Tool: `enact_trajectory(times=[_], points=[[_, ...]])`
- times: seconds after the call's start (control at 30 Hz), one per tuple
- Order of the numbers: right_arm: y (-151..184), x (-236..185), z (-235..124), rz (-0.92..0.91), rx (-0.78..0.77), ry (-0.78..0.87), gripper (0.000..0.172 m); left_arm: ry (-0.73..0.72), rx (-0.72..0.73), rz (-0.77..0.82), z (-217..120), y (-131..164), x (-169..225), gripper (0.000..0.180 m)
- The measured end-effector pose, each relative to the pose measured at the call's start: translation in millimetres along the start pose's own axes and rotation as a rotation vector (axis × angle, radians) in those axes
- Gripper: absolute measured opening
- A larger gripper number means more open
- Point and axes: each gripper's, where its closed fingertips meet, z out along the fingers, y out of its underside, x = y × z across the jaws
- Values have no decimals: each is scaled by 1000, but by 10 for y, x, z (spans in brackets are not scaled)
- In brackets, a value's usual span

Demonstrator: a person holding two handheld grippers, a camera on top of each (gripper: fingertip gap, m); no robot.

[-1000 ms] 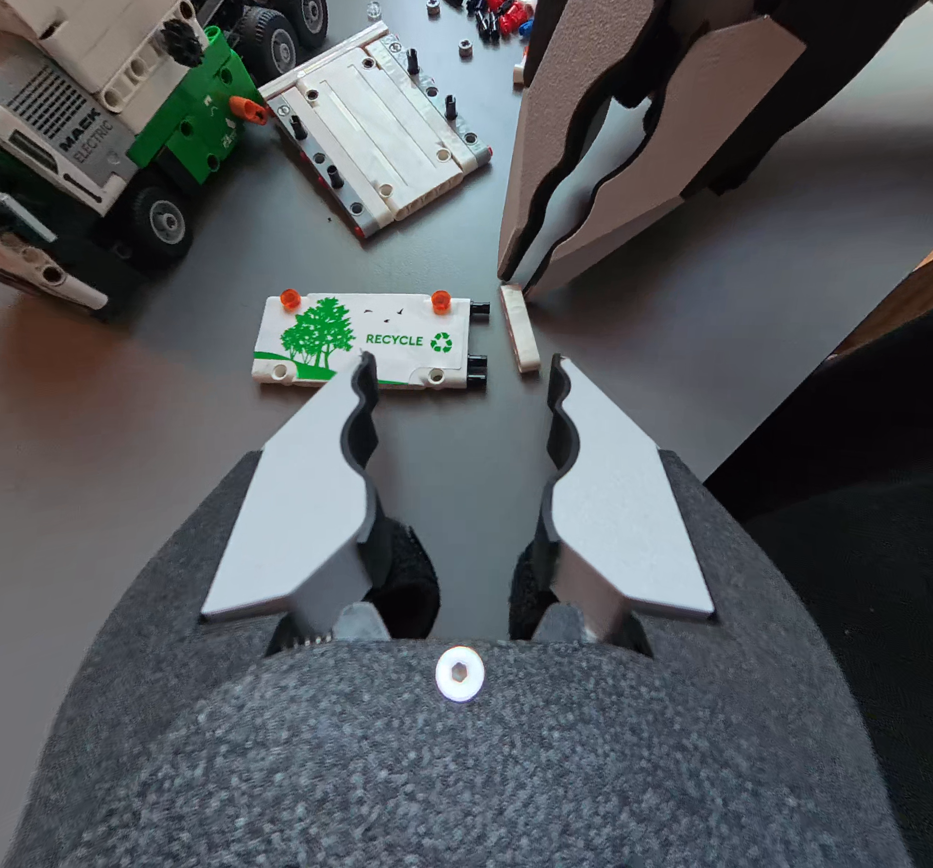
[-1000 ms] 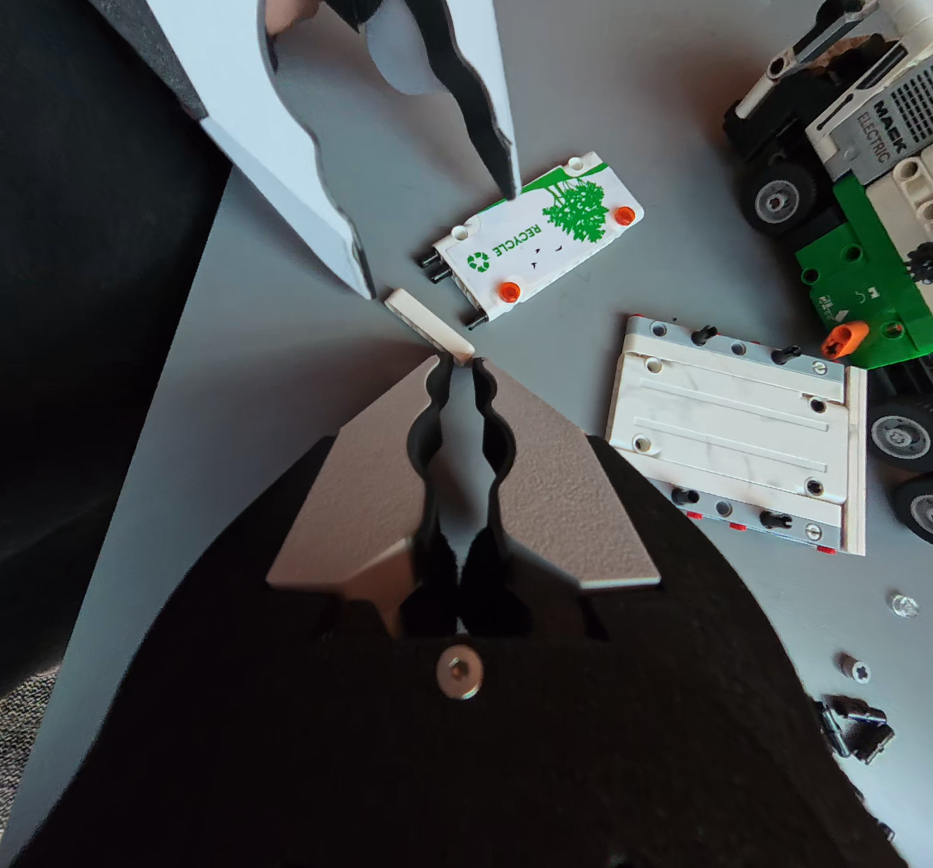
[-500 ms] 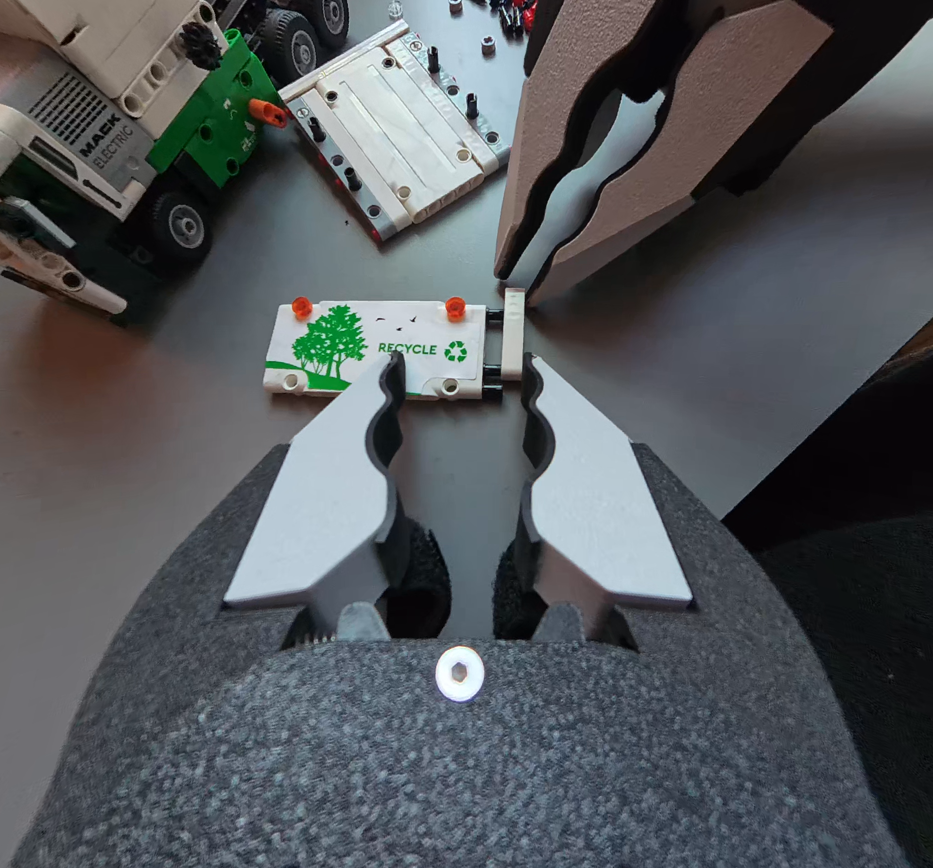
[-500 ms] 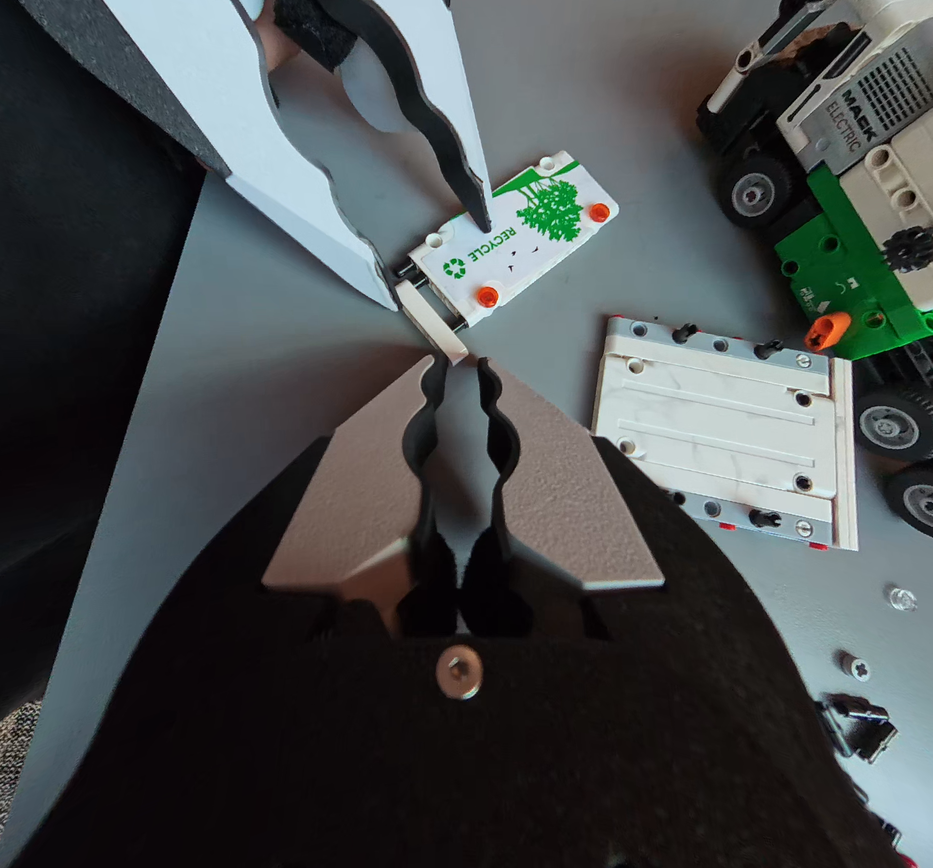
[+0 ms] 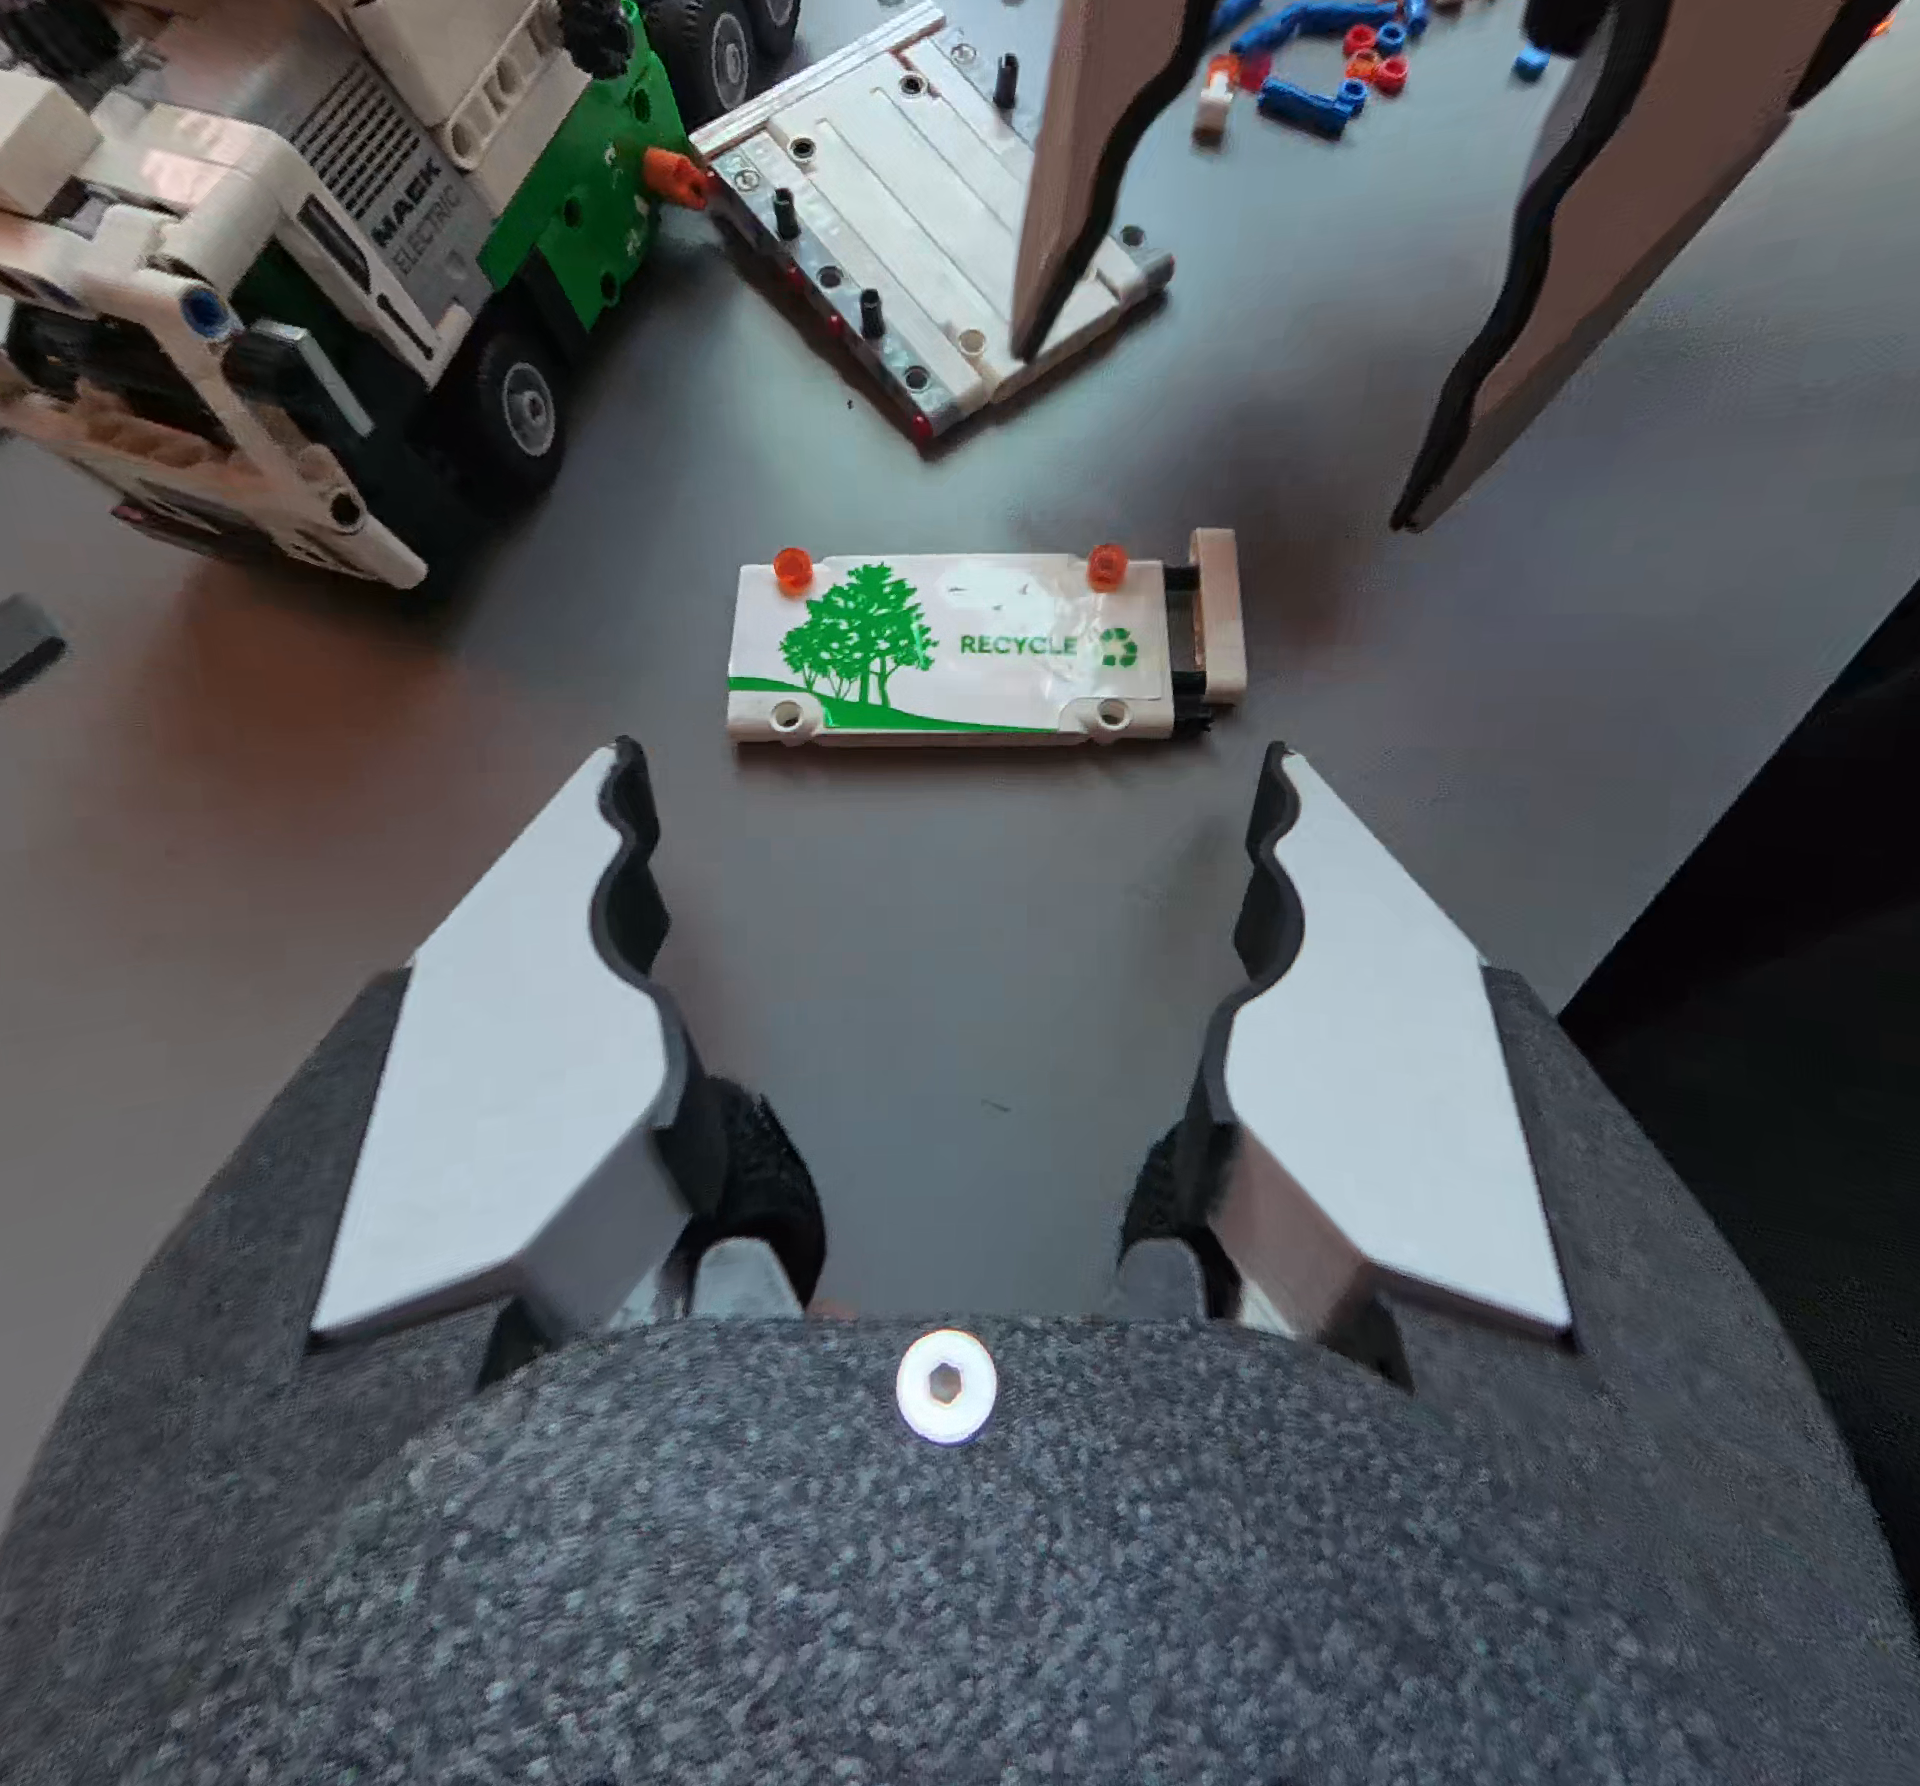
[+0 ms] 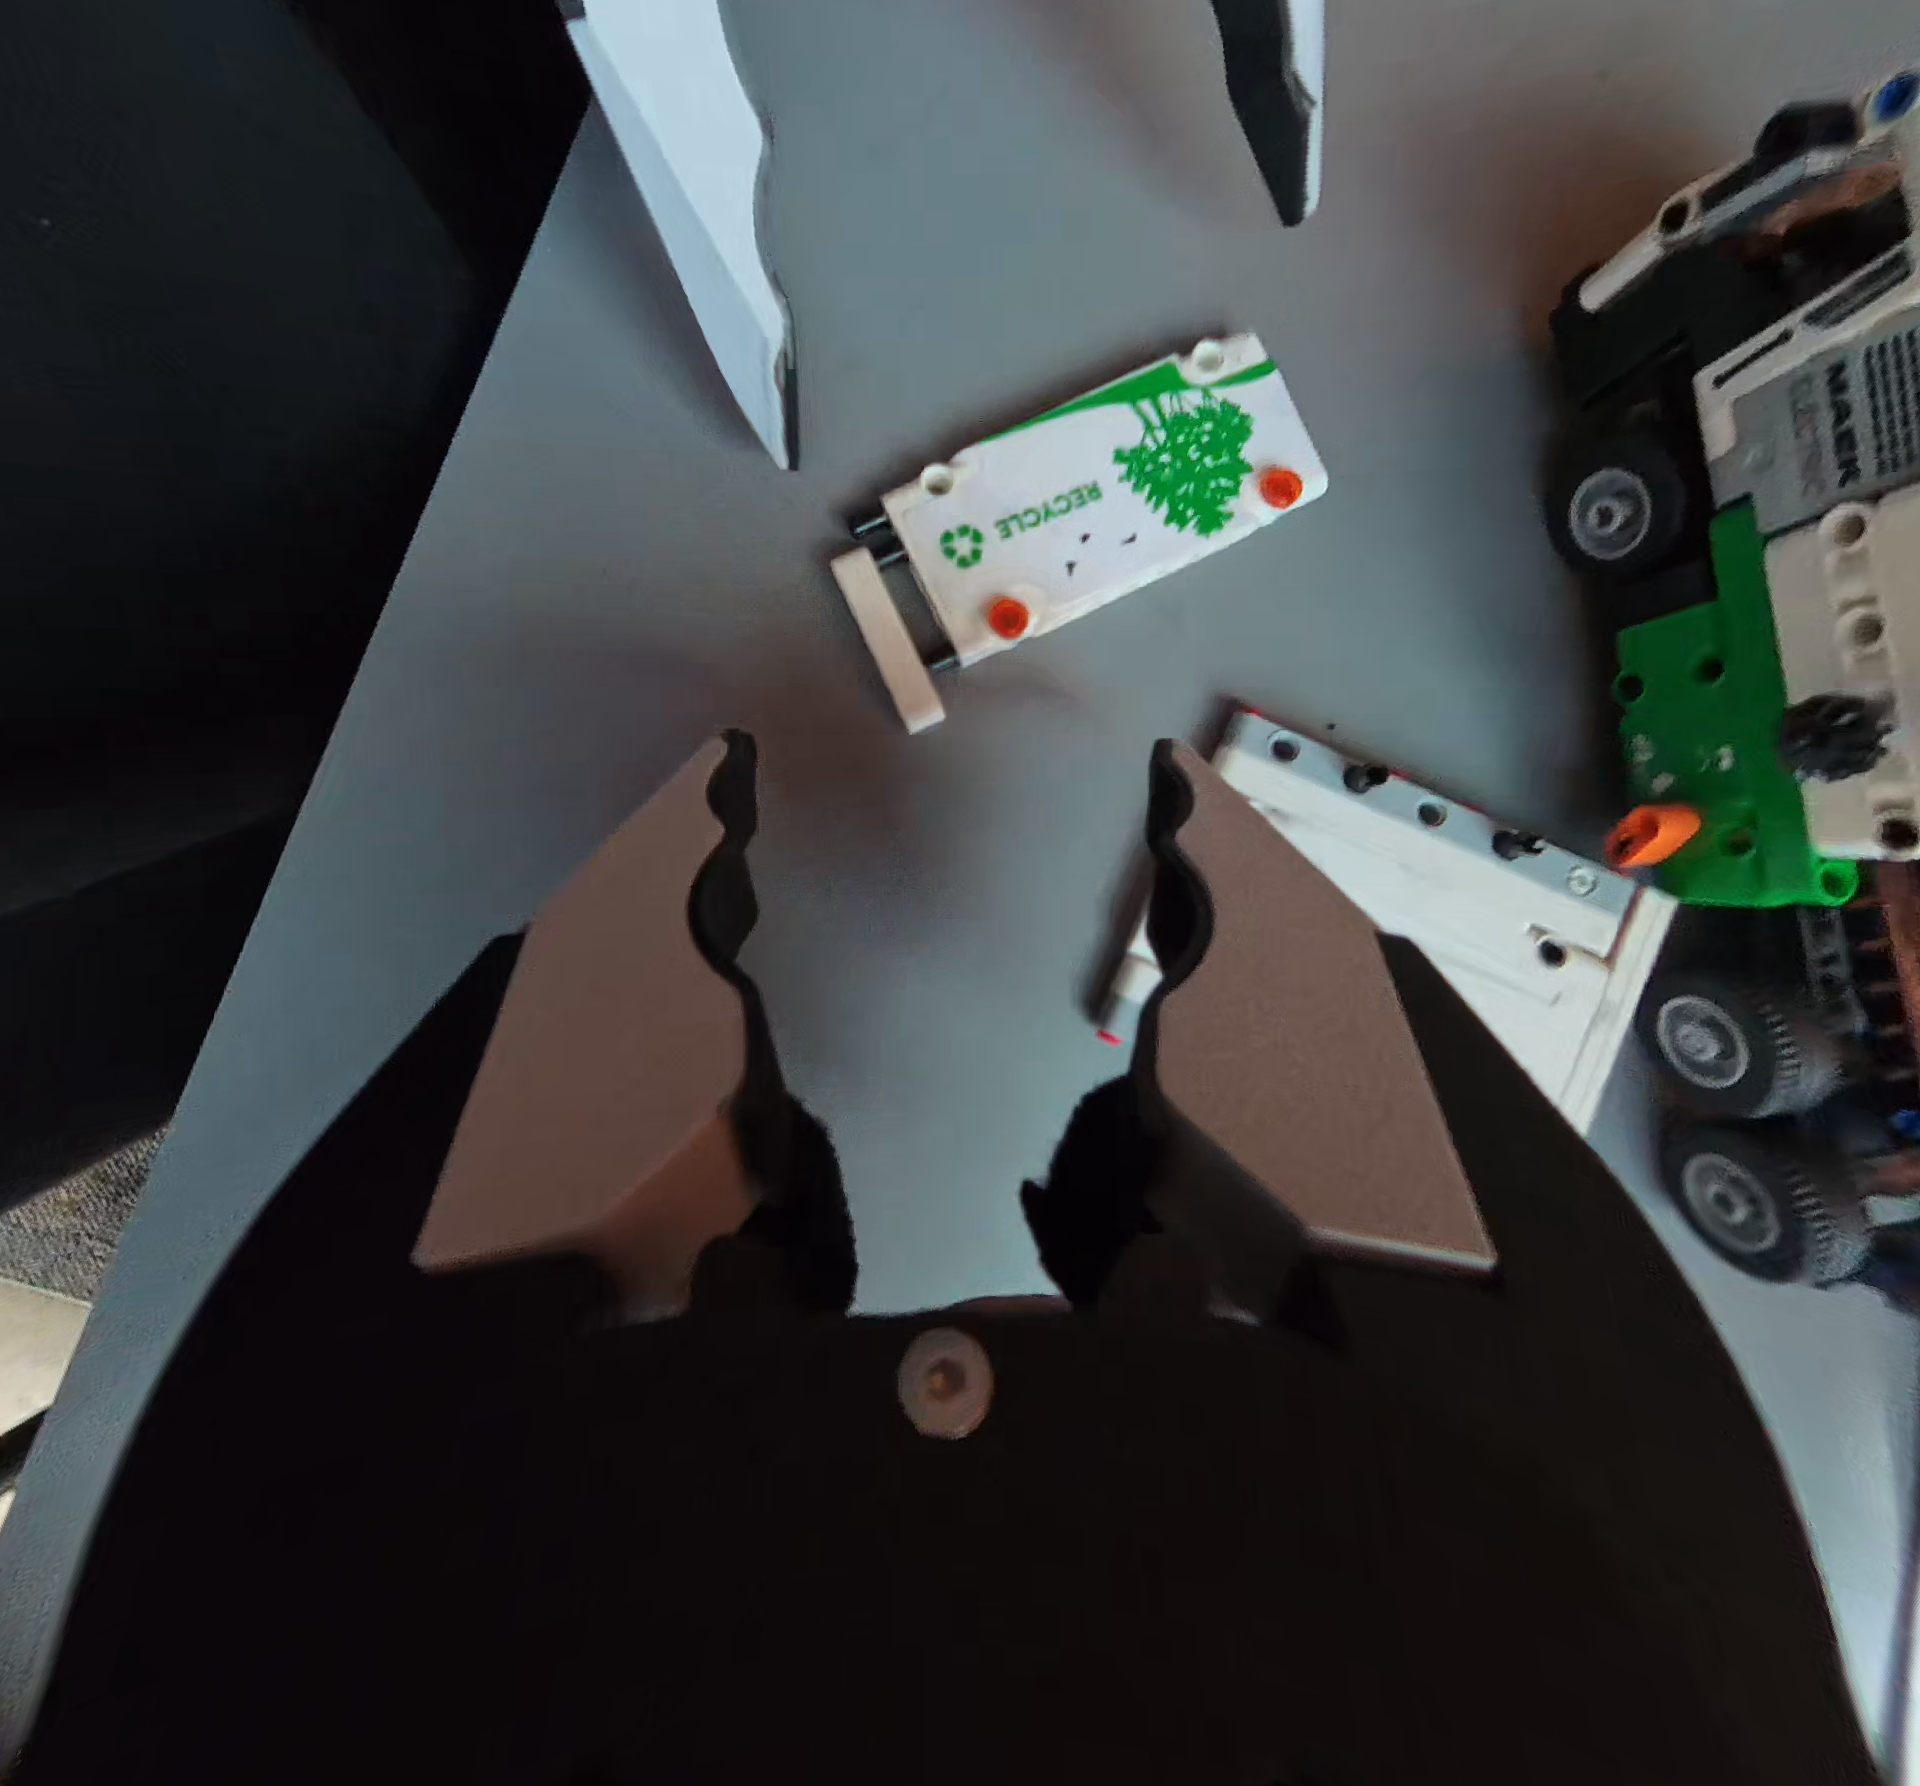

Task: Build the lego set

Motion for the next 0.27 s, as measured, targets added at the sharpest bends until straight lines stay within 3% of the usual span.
enact_trajectory(times=[0.03, 0.1, 0.27], points=[[-46, 50, -2, -32, -3, -20, 78, 33, 9, -18, 1, -17, 3, 107], [-87, 171, 30, -89, -51, -48, 92, 86, 21, -50, 15, -22, -10, 116], [-289, 240, 179, -293, -128, -137, 108, 213, 6, -52, 23, 5, -35, 109]])
